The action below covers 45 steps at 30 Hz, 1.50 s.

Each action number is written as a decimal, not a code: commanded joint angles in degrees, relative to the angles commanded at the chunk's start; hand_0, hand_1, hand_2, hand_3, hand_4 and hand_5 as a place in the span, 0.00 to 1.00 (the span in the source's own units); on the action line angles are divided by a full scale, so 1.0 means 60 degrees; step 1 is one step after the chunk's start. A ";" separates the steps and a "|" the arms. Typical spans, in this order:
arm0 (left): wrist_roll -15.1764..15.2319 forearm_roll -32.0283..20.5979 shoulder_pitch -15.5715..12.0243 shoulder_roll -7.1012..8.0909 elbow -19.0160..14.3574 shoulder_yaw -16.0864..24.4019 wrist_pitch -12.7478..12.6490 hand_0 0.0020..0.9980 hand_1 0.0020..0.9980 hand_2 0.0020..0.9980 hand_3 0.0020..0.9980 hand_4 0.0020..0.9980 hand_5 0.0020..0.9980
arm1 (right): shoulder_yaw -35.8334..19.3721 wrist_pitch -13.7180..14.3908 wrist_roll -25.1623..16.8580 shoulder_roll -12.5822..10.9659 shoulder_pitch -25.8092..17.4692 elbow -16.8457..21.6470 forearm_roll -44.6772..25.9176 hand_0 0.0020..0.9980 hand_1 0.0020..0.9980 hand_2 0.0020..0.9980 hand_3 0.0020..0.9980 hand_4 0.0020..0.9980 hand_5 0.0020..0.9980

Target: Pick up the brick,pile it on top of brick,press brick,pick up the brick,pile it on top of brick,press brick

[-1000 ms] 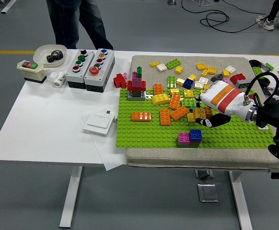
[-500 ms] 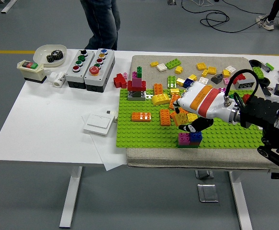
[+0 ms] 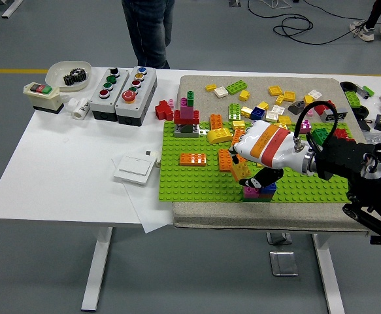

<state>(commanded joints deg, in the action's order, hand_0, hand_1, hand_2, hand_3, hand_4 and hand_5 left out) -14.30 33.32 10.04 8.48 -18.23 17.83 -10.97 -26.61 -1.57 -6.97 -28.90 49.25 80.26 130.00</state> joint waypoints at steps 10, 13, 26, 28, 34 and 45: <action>-0.0003 0.0005 0.0003 0.0003 0.0001 0.0004 0.0002 0.70 0.72 0.75 0.61 0.72 0.69 | 0.0225 -0.0250 0.0037 -0.0019 0.0082 0.0064 0.0000 0.00 0.00 0.00 0.48 0.83 0.33; -0.0001 0.0001 0.0004 0.0004 -0.0001 -0.0001 0.0001 0.70 0.72 0.75 0.61 0.72 0.69 | 0.0260 -0.0300 0.0050 0.0006 0.0068 0.0036 0.0000 0.00 0.00 0.01 0.48 0.84 0.32; -0.0039 0.0110 -0.0011 0.0018 -0.0014 0.0063 0.0019 0.70 0.72 0.75 0.61 0.72 0.68 | 0.0352 -0.0479 0.0114 0.0115 -0.0029 -0.0244 0.0000 0.00 0.00 0.01 0.48 0.84 0.32; -0.0056 0.0165 -0.0018 0.0023 -0.0015 0.0097 0.0027 0.70 0.72 0.75 0.61 0.72 0.68 | 0.0352 -0.0540 0.0138 0.0121 -0.0026 -0.0248 0.0000 0.00 0.00 0.01 0.48 0.84 0.32; -0.0082 0.0228 -0.0023 0.0031 -0.0017 0.0130 0.0036 0.70 0.72 0.75 0.61 0.72 0.68 | 0.0321 -0.0690 0.0267 0.0188 0.0009 -0.0236 0.0000 0.00 0.00 0.02 0.48 0.84 0.32; -0.0109 0.0337 -0.0021 0.0065 -0.0017 0.0190 0.0045 0.70 0.72 0.75 0.61 0.72 0.68 | 0.0141 -0.1130 0.1014 0.0486 0.0297 -0.0289 0.0000 0.00 0.00 0.02 0.48 0.85 0.32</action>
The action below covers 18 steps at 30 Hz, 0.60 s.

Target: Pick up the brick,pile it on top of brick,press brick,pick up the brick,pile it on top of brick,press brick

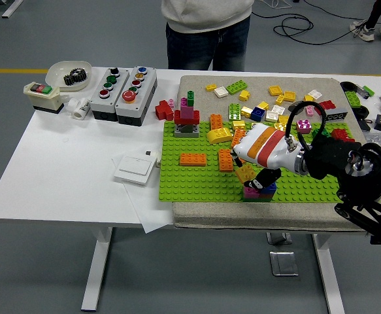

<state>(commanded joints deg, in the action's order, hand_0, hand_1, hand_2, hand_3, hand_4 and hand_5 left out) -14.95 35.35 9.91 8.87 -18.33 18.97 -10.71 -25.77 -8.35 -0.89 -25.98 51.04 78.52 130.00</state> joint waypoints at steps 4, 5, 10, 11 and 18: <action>-0.0001 0.0009 0.0008 0.0009 0.0003 0.0010 -0.0002 0.70 0.72 0.75 0.61 0.72 0.68 | -0.0017 -0.0328 0.0509 0.0148 0.0147 -0.0025 -0.0290 0.00 0.00 0.02 0.48 0.85 0.32; -0.0001 0.0010 0.0009 0.0010 0.0003 0.0011 -0.0002 0.70 0.72 0.75 0.61 0.72 0.68 | -0.0020 -0.0356 0.0552 0.0159 0.0158 -0.0027 -0.0327 0.00 0.00 0.02 0.48 0.85 0.32; 0.0002 0.0010 0.0043 0.0038 0.0001 0.0006 -0.0006 0.70 0.72 0.75 0.61 0.72 0.68 | -0.0092 -0.1153 0.1442 0.0393 0.0459 -0.0109 -0.1445 0.00 0.00 0.01 0.48 0.86 0.30; 0.0002 0.0012 0.0046 0.0041 0.0001 0.0006 -0.0005 0.70 0.72 0.75 0.61 0.72 0.68 | -0.0095 -0.1224 0.1538 0.0412 0.0489 -0.0117 -0.1660 0.00 0.00 0.01 0.48 0.86 0.30; -0.0032 0.0093 0.0044 0.0058 0.0002 0.0064 0.0004 0.70 0.72 0.75 0.61 0.72 0.68 | -0.0131 -0.1495 0.2293 0.0612 0.0650 -0.0024 -0.3129 0.00 0.00 0.01 0.48 0.88 0.29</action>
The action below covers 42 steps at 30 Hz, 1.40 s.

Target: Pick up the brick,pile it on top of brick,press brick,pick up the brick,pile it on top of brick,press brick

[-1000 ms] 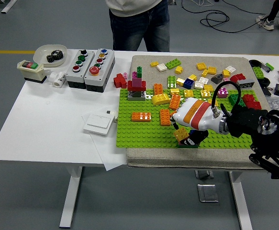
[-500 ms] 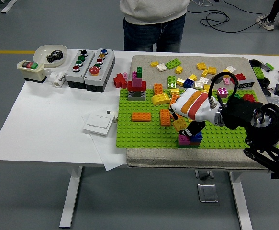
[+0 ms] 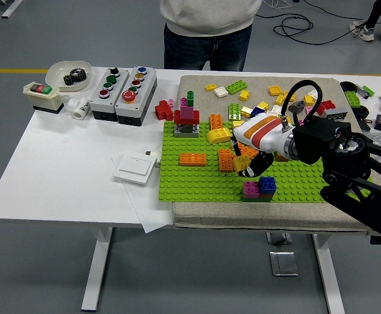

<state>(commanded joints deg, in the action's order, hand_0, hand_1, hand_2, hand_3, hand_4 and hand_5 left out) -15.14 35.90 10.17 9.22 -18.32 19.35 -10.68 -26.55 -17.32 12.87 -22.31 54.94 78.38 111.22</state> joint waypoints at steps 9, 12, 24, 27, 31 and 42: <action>-0.0035 0.0097 -0.0009 0.0003 -0.0006 0.0053 0.0023 0.70 0.72 0.75 0.61 0.72 0.68 | -0.0036 0.0203 0.1031 0.0264 -0.0021 0.0119 -0.0774 0.00 0.00 0.02 0.47 0.88 0.29; -0.0041 0.0109 -0.0011 0.0008 -0.0006 0.0063 0.0026 0.70 0.72 0.75 0.61 0.72 0.68 | -0.0022 0.0115 0.1463 0.0376 -0.0001 -0.0032 -0.0838 0.00 0.00 0.02 0.47 0.88 0.29; -0.0038 0.0137 -0.0033 0.0041 0.0005 0.0086 0.0023 0.70 0.72 0.75 0.61 0.72 0.69 | 0.0290 -0.0438 0.1957 0.0319 0.0102 -0.0087 -0.1099 0.00 0.00 0.02 0.47 0.90 0.27; -0.0048 0.0168 -0.0039 0.0048 0.0006 0.0101 0.0029 0.70 0.72 0.75 0.61 0.72 0.69 | 0.0308 -0.0478 0.1963 0.0310 0.0120 -0.0096 -0.1484 0.00 0.00 0.02 0.47 0.90 0.26; -0.0055 0.0192 -0.0041 0.0051 0.0008 0.0114 0.0032 0.70 0.72 0.75 0.61 0.72 0.69 | 0.0259 -0.0531 0.1983 0.0304 0.0136 -0.0130 -0.1895 0.00 0.00 0.02 0.47 0.90 0.26; -0.0072 0.0285 -0.0057 0.0071 0.0011 0.0158 0.0045 0.70 0.72 0.75 0.61 0.72 0.69 | 0.0290 -0.0732 0.2089 0.0277 0.0211 -0.0161 -0.2444 0.00 0.00 0.02 0.46 0.89 0.25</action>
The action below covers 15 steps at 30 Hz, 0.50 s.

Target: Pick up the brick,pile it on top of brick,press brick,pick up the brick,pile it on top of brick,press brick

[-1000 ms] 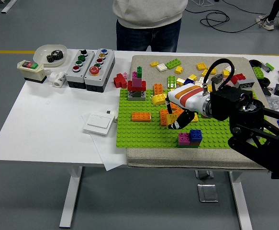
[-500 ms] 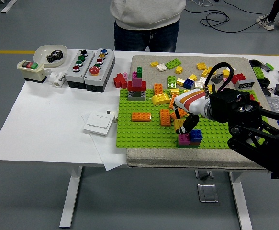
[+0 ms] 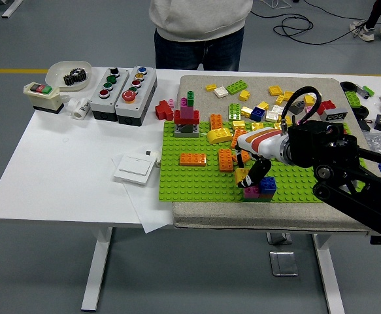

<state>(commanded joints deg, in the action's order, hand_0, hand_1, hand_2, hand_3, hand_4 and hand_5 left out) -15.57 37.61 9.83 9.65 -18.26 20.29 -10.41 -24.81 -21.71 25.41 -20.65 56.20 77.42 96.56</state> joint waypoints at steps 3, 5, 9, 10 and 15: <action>0.0002 -0.0002 -0.0003 0.0005 0.0003 0.0002 -0.0006 0.70 0.72 0.75 0.61 0.72 0.69 | 0.0032 -0.0039 0.0008 -0.0028 0.0017 0.0001 0.0098 0.00 0.00 0.02 0.46 0.90 0.24; 0.0002 0.0004 -0.0005 0.0008 0.0004 0.0004 -0.0009 0.70 0.72 0.75 0.61 0.72 0.69 | 0.0054 -0.0047 0.0011 -0.0057 0.0029 0.0014 0.0137 0.00 0.00 0.02 0.46 0.90 0.24; -0.0004 0.0003 -0.0014 0.0019 0.0006 0.0010 -0.0008 0.70 0.72 0.75 0.61 0.72 0.69 | 0.0062 -0.0079 -0.0001 -0.0116 0.0053 0.0092 0.0141 0.00 0.00 0.02 0.46 0.90 0.24; -0.0006 0.0008 -0.0017 0.0021 0.0007 0.0012 -0.0008 0.70 0.72 0.75 0.61 0.72 0.69 | 0.0061 -0.0086 -0.0002 -0.0132 0.0056 0.0112 0.0140 0.00 0.00 0.02 0.46 0.90 0.24; -0.0031 0.0094 -0.0041 0.0034 0.0016 0.0075 -0.0002 0.70 0.72 0.75 0.61 0.72 0.69 | 0.0091 -0.0141 -0.0010 -0.0239 0.0053 0.0226 0.0090 0.00 0.00 0.02 0.46 0.90 0.23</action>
<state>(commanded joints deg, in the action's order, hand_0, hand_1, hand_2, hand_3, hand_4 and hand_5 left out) -15.76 38.18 9.58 9.85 -18.16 20.75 -10.42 -24.27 -22.56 25.35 -22.09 56.52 78.77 97.10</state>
